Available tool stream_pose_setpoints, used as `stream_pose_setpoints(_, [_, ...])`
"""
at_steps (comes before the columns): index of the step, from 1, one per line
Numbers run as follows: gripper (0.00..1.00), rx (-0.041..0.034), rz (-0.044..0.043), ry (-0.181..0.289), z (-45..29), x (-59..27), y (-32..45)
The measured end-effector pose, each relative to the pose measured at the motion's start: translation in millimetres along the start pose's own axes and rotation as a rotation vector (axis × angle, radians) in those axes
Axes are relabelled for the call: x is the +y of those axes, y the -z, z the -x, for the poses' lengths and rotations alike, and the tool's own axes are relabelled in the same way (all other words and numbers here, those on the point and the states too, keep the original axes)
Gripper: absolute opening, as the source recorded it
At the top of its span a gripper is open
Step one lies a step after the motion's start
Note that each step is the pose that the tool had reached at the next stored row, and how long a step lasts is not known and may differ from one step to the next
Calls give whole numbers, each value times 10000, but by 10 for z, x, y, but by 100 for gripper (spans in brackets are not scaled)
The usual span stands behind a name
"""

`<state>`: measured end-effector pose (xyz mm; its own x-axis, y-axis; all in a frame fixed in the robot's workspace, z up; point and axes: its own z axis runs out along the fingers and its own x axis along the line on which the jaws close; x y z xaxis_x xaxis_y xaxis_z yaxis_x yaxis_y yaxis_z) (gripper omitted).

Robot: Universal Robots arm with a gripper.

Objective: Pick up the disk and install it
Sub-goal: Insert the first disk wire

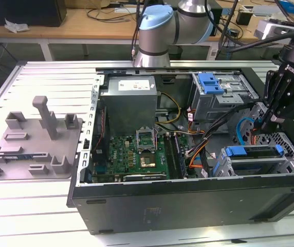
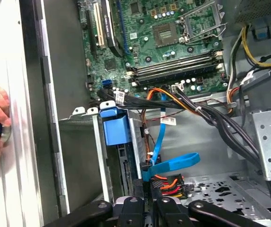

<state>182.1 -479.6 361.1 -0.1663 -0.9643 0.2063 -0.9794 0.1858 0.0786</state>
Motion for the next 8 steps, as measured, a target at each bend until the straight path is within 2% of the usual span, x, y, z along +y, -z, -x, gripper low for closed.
stream_pose_setpoints(3, [16,-51,-42,23,-41,15,-2])
stream_pose_setpoints(8, [16,-47,-137,281,-151,36,-7])
